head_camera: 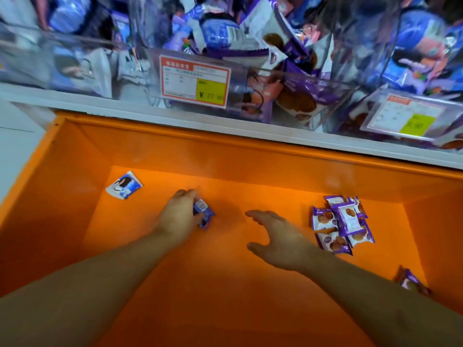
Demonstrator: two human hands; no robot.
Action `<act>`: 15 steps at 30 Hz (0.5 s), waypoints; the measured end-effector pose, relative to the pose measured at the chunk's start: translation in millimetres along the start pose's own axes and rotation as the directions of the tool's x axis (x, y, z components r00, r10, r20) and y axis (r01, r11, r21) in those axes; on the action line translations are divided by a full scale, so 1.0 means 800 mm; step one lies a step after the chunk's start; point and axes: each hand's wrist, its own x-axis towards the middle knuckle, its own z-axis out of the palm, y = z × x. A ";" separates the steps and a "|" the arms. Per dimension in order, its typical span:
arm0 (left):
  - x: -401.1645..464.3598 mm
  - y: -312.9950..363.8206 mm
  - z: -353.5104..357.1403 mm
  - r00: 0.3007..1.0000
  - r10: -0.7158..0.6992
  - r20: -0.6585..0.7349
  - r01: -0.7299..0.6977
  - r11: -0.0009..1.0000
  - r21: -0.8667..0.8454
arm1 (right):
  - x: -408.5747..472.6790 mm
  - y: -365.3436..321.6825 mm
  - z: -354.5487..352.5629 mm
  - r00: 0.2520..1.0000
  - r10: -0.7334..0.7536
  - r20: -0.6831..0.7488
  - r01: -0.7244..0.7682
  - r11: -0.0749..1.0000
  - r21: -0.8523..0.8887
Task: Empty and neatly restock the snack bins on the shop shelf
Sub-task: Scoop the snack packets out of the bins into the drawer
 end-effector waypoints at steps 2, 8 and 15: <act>0.014 0.014 0.000 0.992 -0.116 -0.053 0.107 0.983 -0.146 | 0.002 -0.008 0.000 1.000 0.012 0.012 -0.013 1.000 0.015; -0.008 0.053 -0.029 0.986 0.145 0.087 -0.133 0.983 -0.126 | -0.007 -0.026 -0.025 1.000 -0.016 0.007 0.016 1.000 0.000; -0.063 0.088 -0.149 0.909 0.401 0.111 -0.412 0.906 0.101 | -0.026 -0.088 -0.110 0.978 -0.167 -0.128 0.164 0.986 -0.037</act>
